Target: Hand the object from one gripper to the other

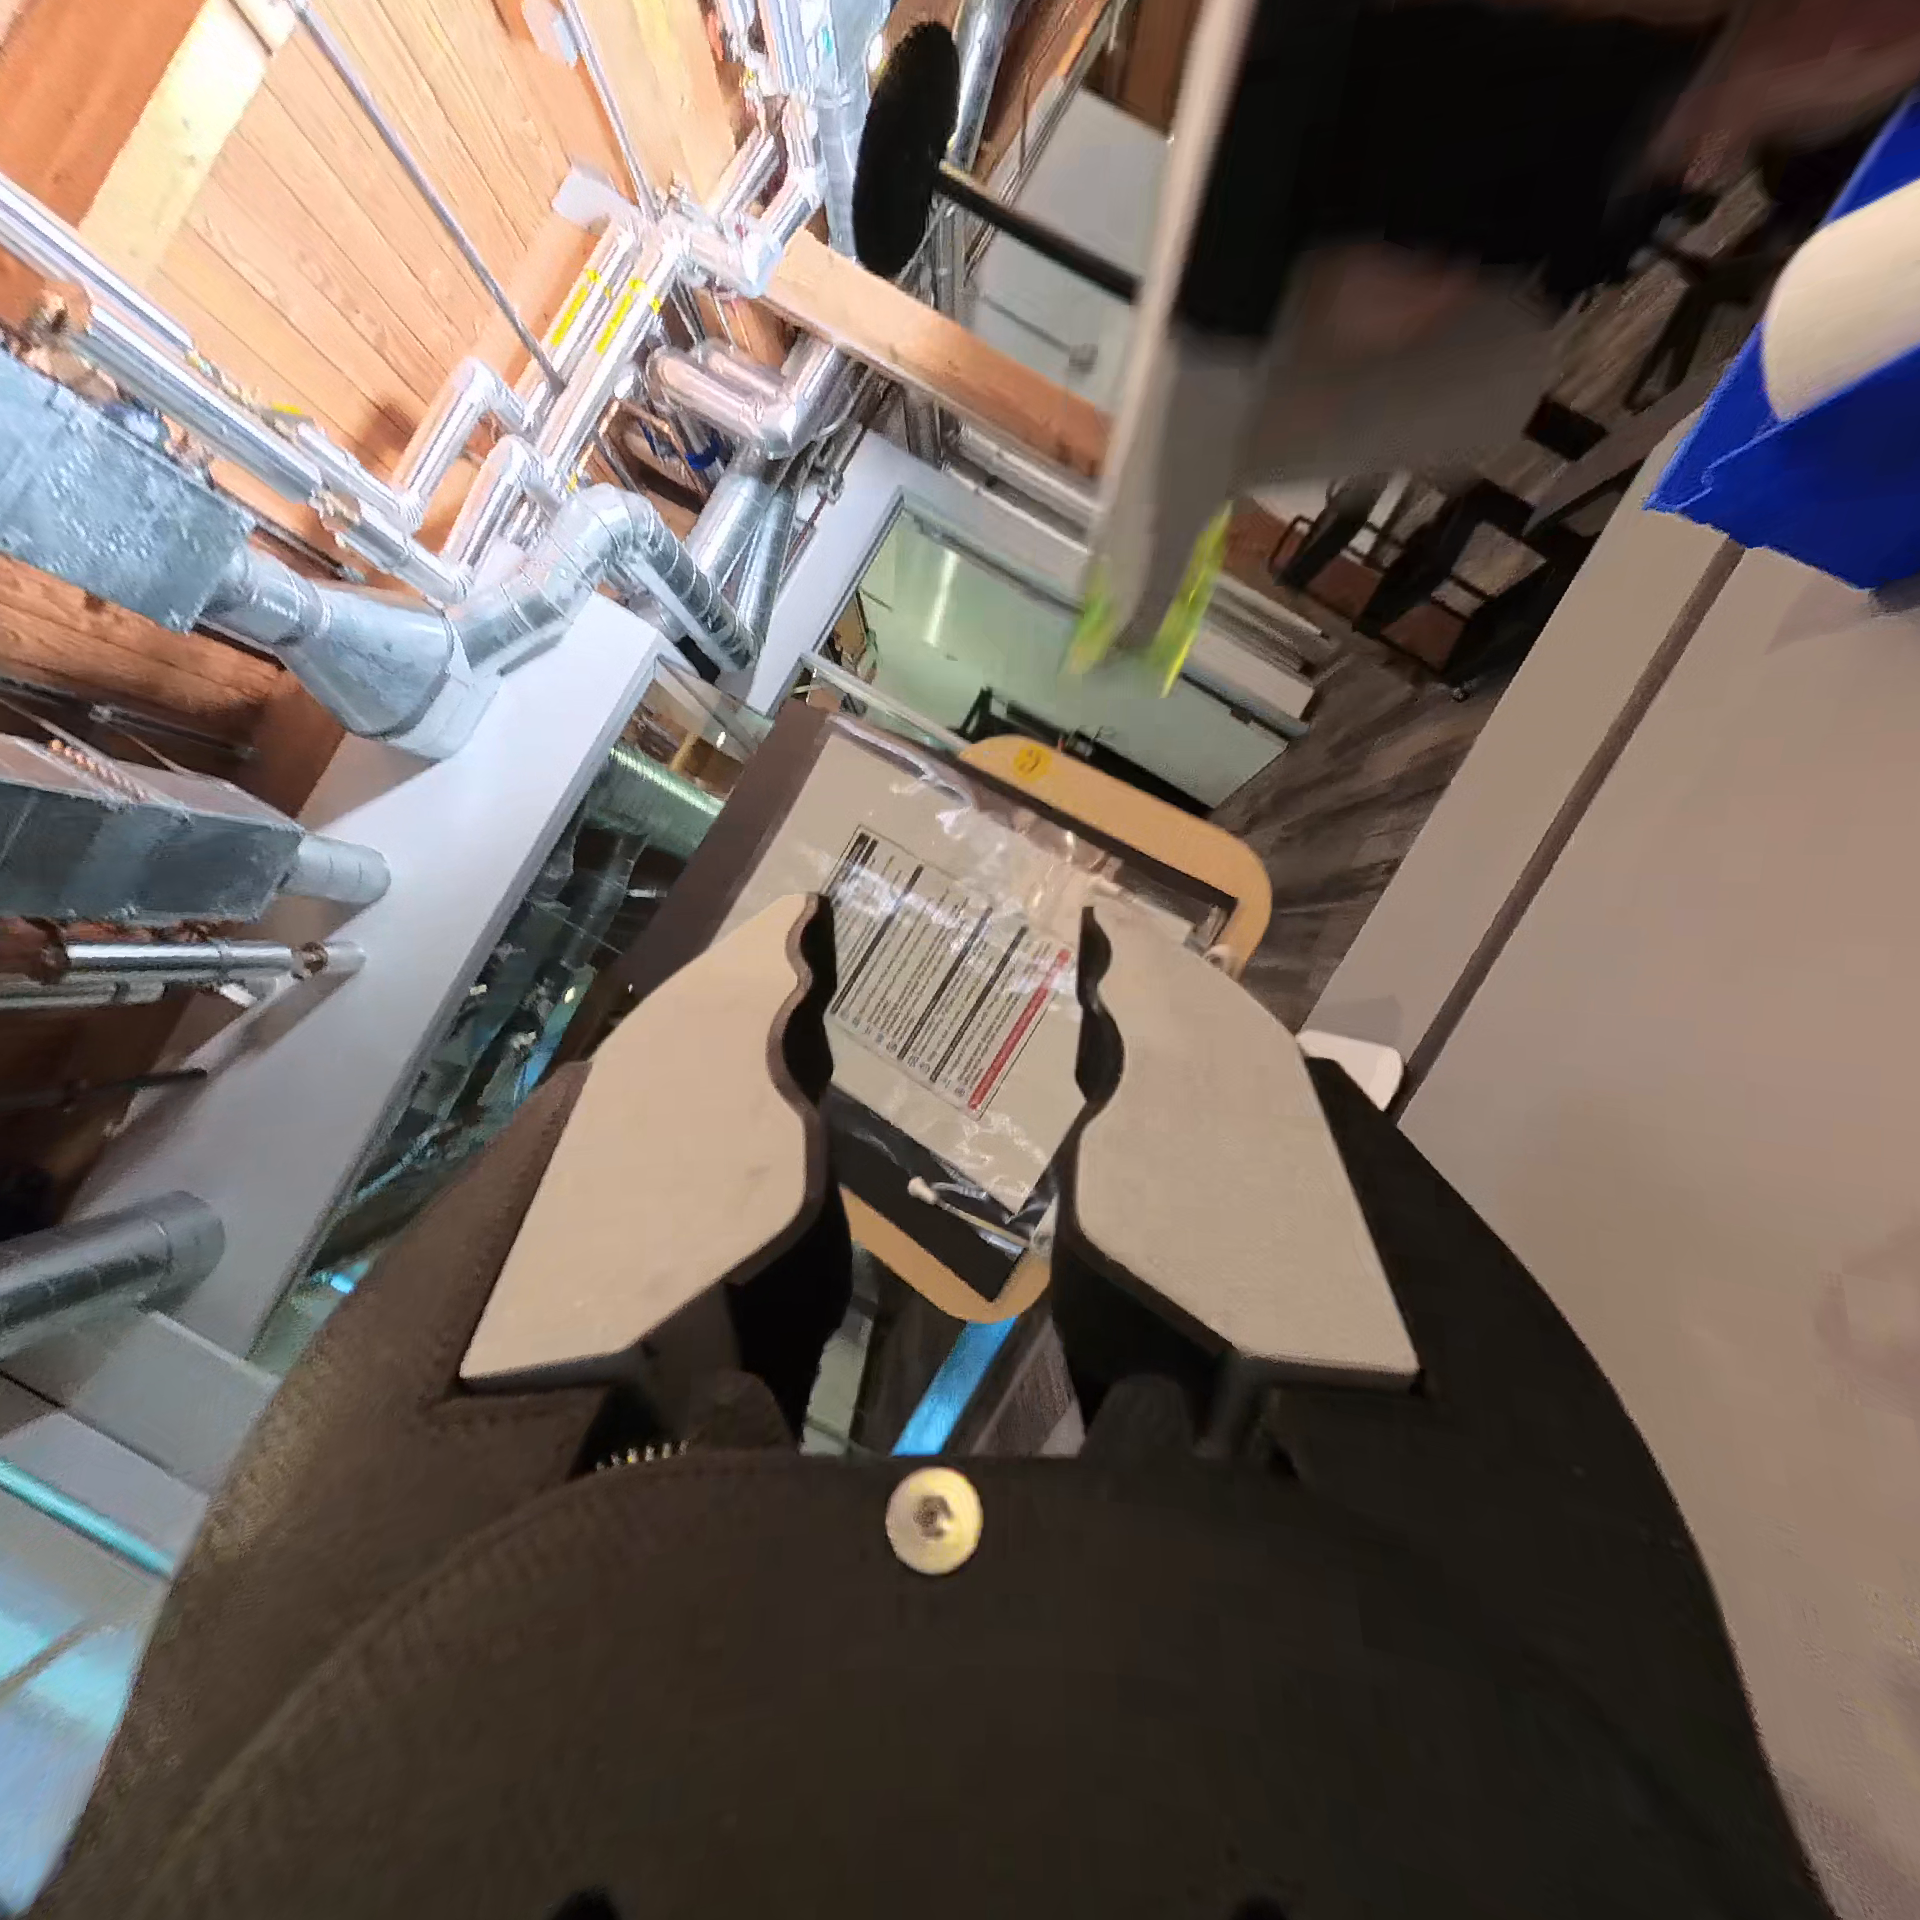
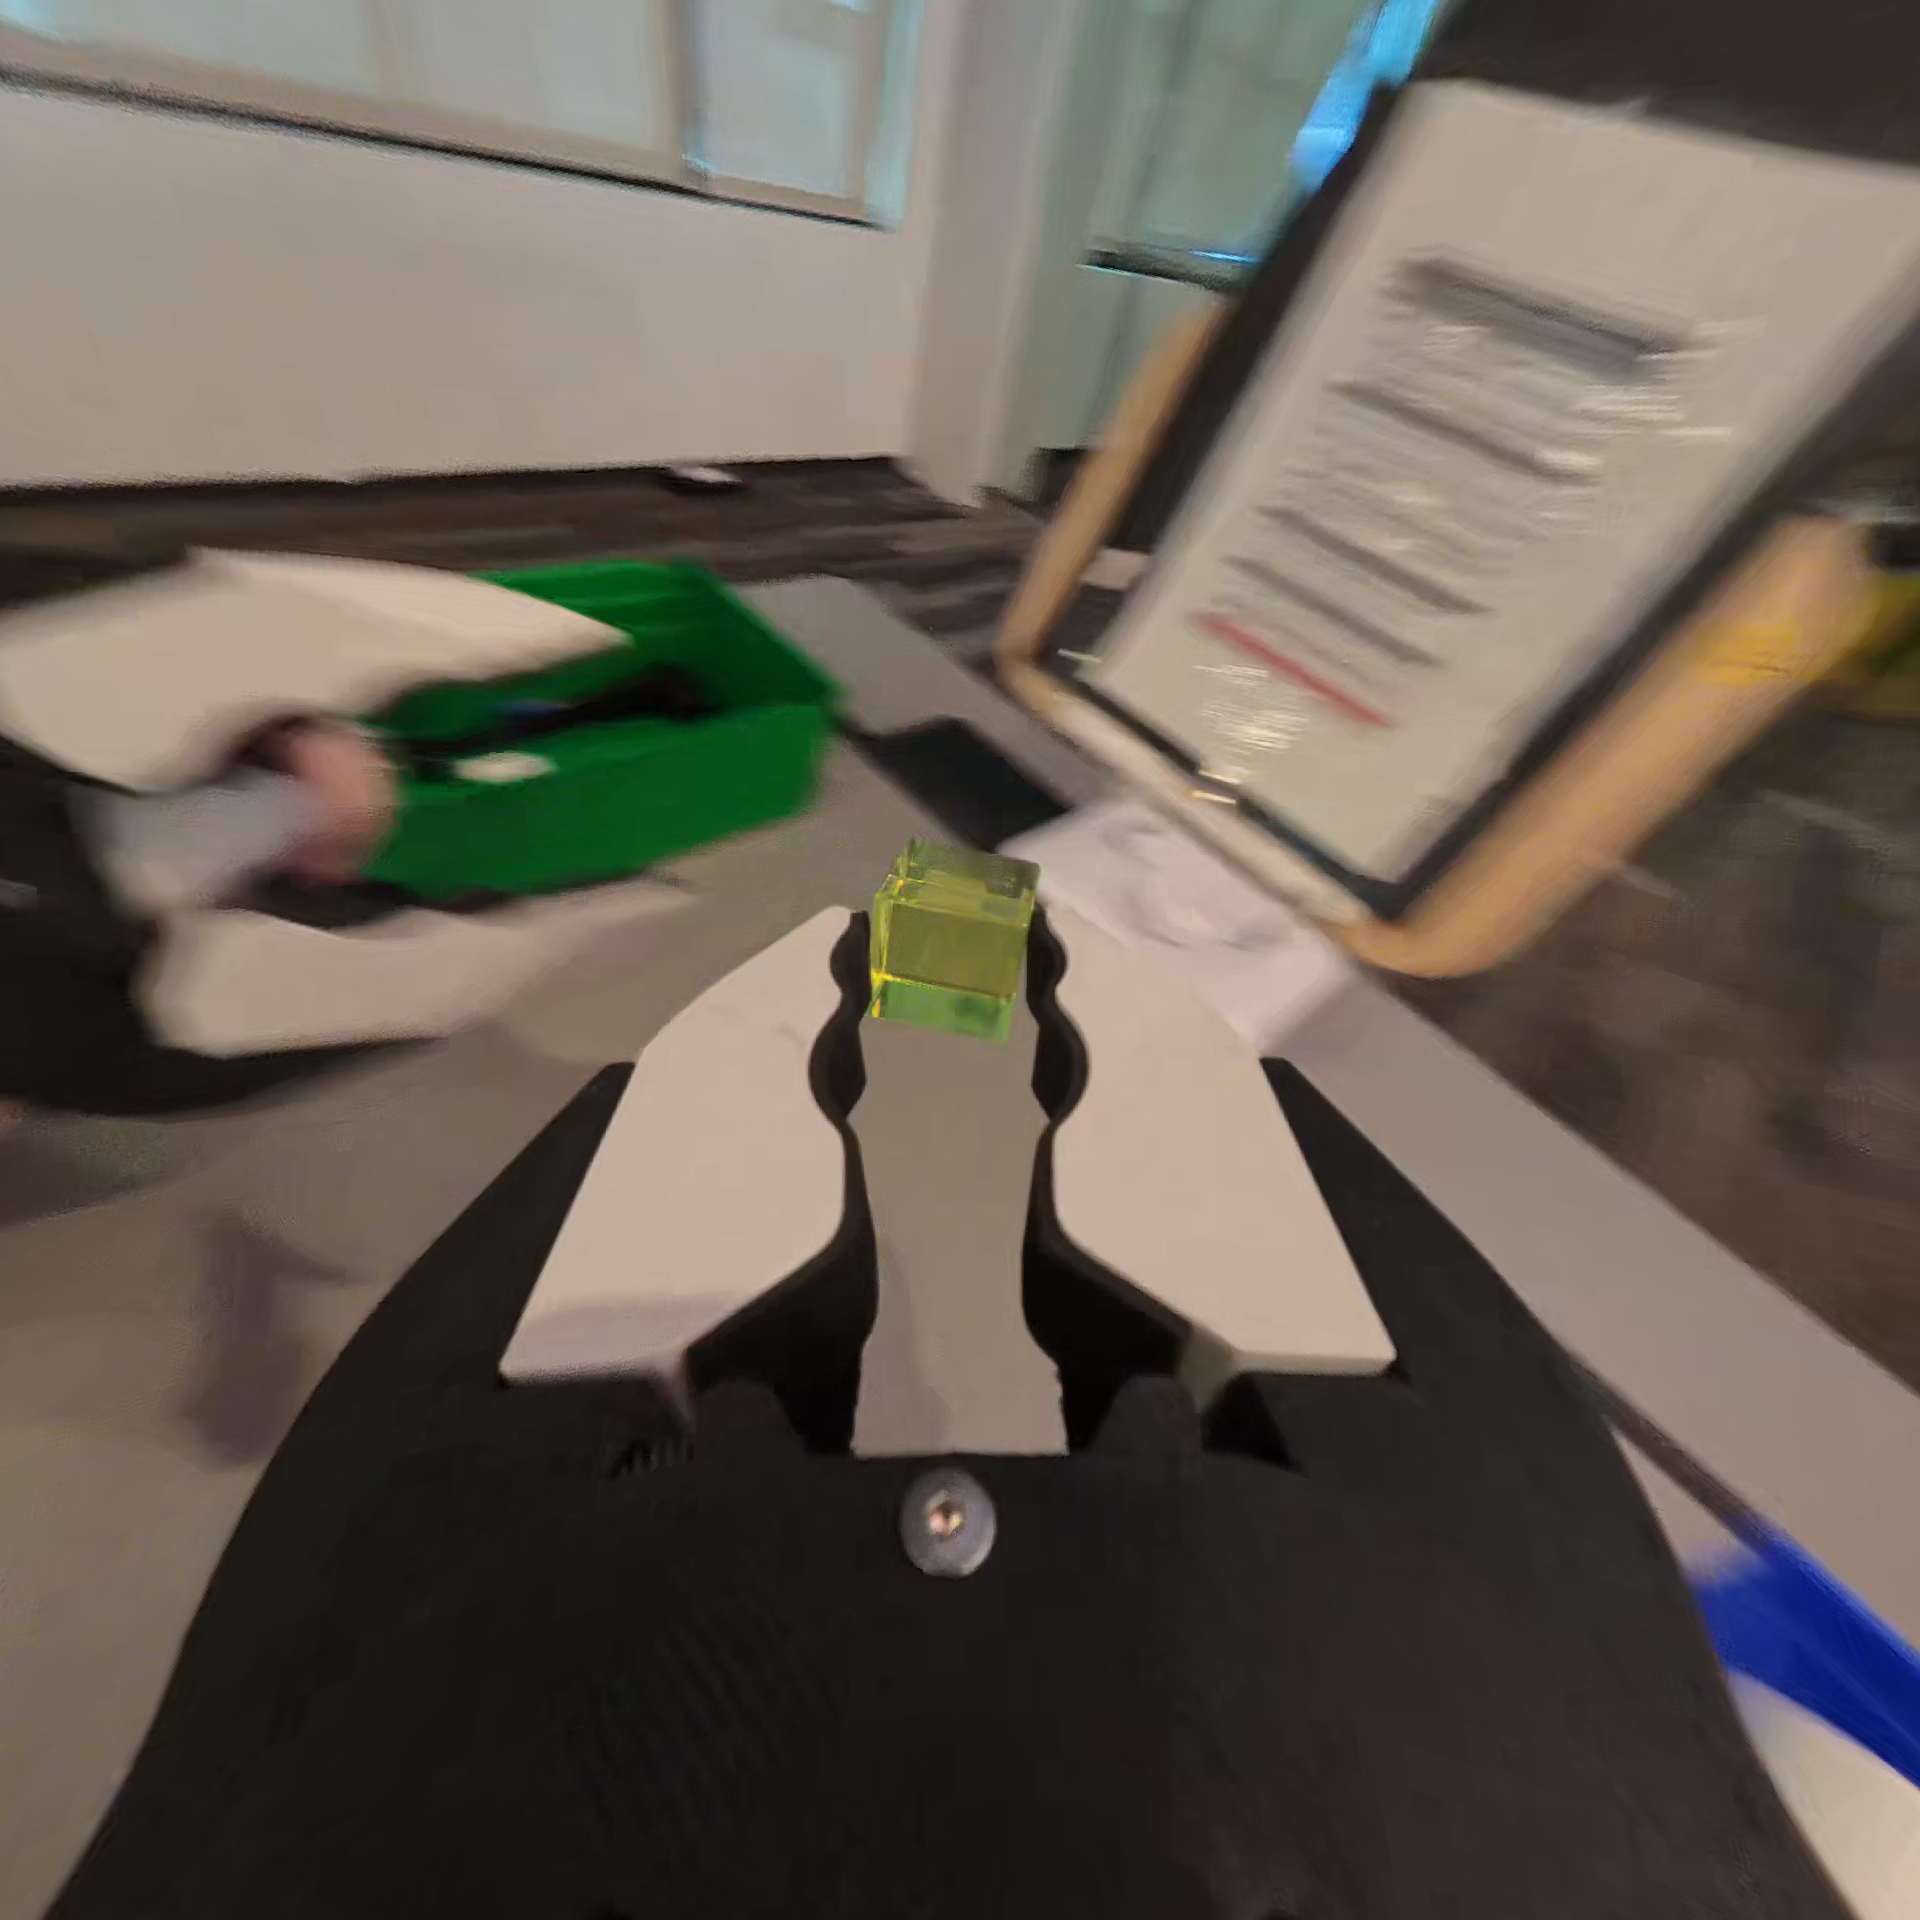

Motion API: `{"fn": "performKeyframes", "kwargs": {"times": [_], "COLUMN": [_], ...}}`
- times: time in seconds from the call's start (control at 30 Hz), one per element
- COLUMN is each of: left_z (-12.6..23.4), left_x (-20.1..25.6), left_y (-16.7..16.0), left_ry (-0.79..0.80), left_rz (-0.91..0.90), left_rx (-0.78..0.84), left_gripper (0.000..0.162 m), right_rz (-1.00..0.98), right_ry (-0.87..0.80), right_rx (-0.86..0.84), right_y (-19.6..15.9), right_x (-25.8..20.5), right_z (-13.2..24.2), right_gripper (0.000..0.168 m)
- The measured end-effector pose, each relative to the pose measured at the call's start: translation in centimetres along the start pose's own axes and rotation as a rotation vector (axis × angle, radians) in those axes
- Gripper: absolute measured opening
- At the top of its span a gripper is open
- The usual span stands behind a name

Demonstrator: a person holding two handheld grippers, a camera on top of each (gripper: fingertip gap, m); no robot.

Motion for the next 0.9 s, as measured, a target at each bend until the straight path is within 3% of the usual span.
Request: {"fn": "performKeyframes", "kwargs": {"times": [0.03,0.13,0.27,0.33,0.4,0.5,0.6,0.77,0.9], "left_z": [0.0,0.0,0.1,0.1,0.1,-0.1,0.0,1.2,3.7], "left_x": [-0.8,-3.3,-5.5,-5.9,-5.9,-5.7,-6.0,-8.9,-12.8], "left_y": [-0.2,-1.5,-2.9,-3.3,-3.6,-3.9,-4.1,-5.6,-8.6], "left_ry": [0.025,0.079,0.082,0.083,0.079,0.071,0.071,0.084,0.076], "left_rz": [0.004,0.018,0.084,0.076,0.062,0.046,0.047,0.133,0.353], "left_rx": [-0.029,-0.162,-0.24,-0.263,-0.294,-0.315,-0.337,-0.456,-0.63], "left_gripper": [0.041,0.039,0.037,0.035,0.035,0.036,0.037,0.037,0.041], "right_rz": [0.014,-0.153,-0.646,-0.752,-0.807,-0.862,-0.829,-0.697,-0.568], "right_ry": [-0.123,-0.363,-0.365,-0.367,-0.394,-0.419,-0.485,-0.591,-0.618], "right_rx": [-0.062,-0.326,-0.727,-0.767,-0.736,-0.701,-0.652,-0.492,-0.314], "right_y": [-1.3,-8.8,-22.7,-27.1,-29.2,-29.6,-28.0,-22.1,-16.5], "right_x": [2.7,10.7,15.1,15.6,16.0,16.2,16.7,16.6,15.5], "right_z": [1.7,7.8,14.1,15.3,15.6,15.6,15.9,17.8,18.2], "right_gripper": [0.03,0.03,0.031,0.031,0.03,0.03,0.041,0.047,0.047]}}
Point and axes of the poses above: each gripper's, where its closed fingertips meet, z back along the fingers, y out of its top, x = y × z across the jaws, the point moved 8 cm from there along z, back along the fingers, and after that the axes turned 11 degrees about z, right-handed, at the moved point
